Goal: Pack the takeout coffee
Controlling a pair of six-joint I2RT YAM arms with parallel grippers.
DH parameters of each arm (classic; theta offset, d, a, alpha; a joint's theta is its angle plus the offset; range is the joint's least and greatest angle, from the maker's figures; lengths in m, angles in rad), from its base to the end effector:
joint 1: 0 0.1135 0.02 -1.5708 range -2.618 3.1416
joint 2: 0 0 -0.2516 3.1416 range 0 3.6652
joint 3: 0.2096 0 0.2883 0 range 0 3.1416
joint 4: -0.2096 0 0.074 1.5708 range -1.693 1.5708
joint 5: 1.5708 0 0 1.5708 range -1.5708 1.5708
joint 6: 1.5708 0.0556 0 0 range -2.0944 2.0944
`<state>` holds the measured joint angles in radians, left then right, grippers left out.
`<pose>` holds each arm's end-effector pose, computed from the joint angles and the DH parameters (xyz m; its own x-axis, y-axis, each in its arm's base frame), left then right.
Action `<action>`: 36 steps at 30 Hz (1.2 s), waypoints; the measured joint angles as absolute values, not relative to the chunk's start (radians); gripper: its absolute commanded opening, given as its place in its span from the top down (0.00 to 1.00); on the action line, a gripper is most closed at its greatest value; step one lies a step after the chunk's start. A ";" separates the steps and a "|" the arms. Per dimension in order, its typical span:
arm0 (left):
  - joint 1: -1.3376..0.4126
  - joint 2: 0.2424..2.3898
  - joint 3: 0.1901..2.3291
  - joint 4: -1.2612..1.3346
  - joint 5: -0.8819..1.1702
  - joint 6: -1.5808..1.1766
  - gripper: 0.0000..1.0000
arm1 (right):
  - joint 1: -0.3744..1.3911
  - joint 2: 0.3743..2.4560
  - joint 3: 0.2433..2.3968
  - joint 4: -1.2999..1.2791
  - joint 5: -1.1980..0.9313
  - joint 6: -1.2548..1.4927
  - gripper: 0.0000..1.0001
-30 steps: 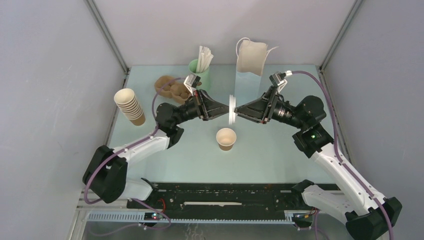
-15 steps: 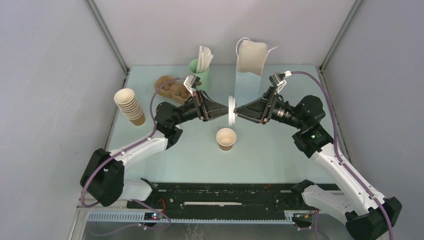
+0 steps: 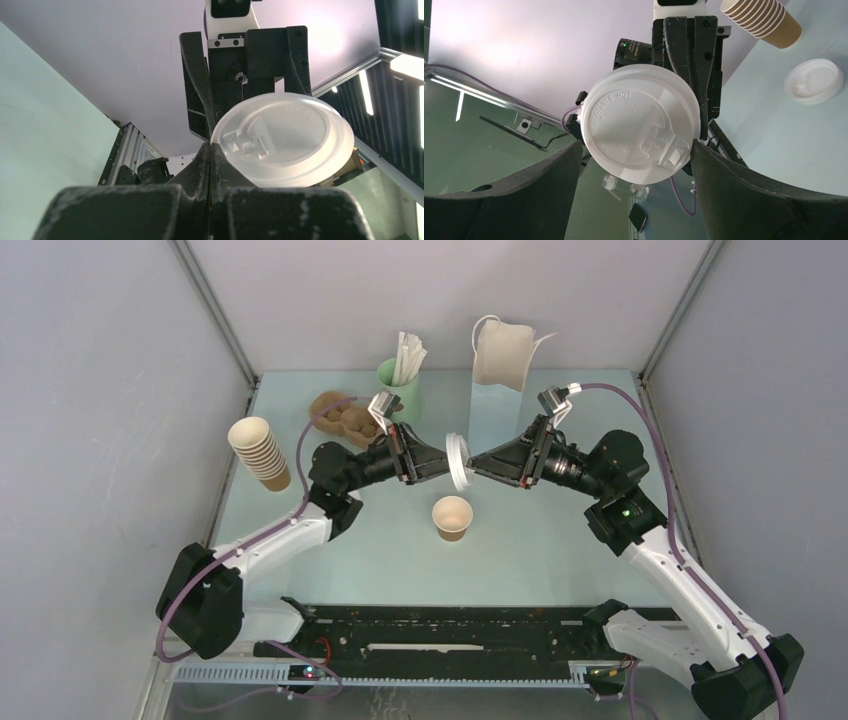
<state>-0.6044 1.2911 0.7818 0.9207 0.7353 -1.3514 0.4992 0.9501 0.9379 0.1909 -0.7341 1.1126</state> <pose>0.2517 -0.2191 0.3163 -0.8335 -0.3040 -0.4613 0.5230 -0.1650 -0.8362 0.2191 0.1619 0.3952 -0.7688 0.3392 -0.5421 -0.5532 0.0724 0.8299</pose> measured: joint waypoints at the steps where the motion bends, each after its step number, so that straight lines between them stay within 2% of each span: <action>1: -0.605 1.288 0.782 0.915 0.736 -1.349 1.00 | 0.499 0.950 0.938 0.191 -0.734 1.112 0.13; 10: -0.605 1.275 0.782 0.867 0.730 -1.315 1.00 | 0.499 0.945 0.938 0.181 -0.732 1.097 0.01; 30: -0.606 1.216 0.784 0.650 0.711 -1.186 1.00 | 0.501 0.935 0.938 0.121 -0.716 1.022 0.00; 36: -0.607 1.176 0.786 0.562 0.671 -1.145 1.00 | 0.488 0.911 0.938 -0.006 -0.673 0.925 0.00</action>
<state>-0.6067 1.1763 0.7860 0.5625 0.6708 -1.1450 0.4877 0.9112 0.9379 -0.0059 -0.6735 0.9245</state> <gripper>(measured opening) 0.003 0.993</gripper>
